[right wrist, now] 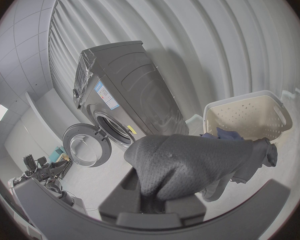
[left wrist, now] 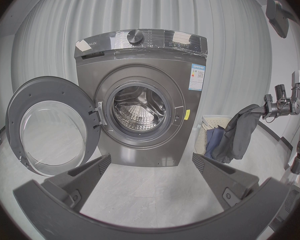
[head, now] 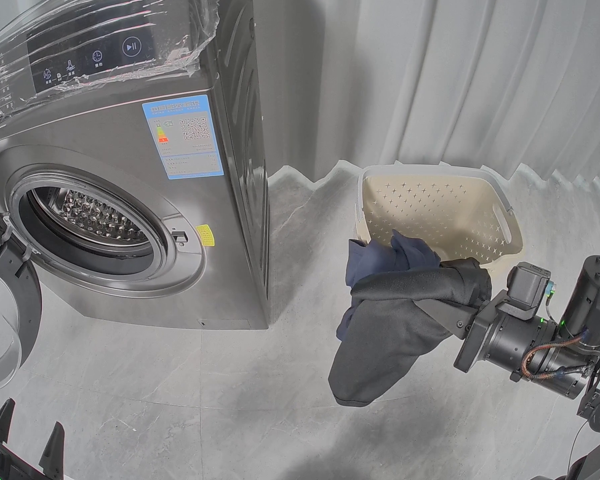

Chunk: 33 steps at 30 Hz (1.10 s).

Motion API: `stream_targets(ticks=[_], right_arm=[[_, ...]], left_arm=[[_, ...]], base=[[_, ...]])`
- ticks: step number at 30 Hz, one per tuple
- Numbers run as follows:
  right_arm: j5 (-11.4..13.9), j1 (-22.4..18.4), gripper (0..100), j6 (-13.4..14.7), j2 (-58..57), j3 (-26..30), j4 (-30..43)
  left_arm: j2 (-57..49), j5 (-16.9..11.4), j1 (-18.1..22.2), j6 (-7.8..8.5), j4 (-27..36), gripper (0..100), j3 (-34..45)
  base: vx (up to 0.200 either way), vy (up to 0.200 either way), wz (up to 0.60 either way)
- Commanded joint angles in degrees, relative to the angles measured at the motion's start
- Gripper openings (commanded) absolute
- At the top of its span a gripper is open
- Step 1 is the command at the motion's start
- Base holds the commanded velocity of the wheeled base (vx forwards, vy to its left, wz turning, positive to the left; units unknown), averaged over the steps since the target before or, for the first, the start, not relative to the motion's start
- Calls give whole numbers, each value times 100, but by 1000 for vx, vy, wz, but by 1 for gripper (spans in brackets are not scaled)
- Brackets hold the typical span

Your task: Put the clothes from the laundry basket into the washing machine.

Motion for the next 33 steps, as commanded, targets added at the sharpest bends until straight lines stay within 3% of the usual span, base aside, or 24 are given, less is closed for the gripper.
stream_targets(ticks=[1,7,12,20,28,33], right_arm=[[-3,-7,0,-3,8,-3,-2],[-56,-130,0,-12,8,-65,-2],[-425,-402,0,-29,70,-232,-2],[-513,-499,0,-47,78,-293,-2],[-521,-754,0,-249,105,-346,-2],[-759,-877,0,-354,219,-443,-2]], left_arm=[[-75,1,-4,-2,-10,100,84],[-75,1,-4,-2,-1,100,84],[-75,1,-4,-2,-1,100,84],[-75,1,-4,-2,-1,100,84],[-75,1,-4,-2,-1,100,84],[-75,1,-4,-2,-1,100,84]], base=[[0,200,0],[0,200,0],[0,200,0],[0,200,0],[-25,0,0],[-200,0,0]])
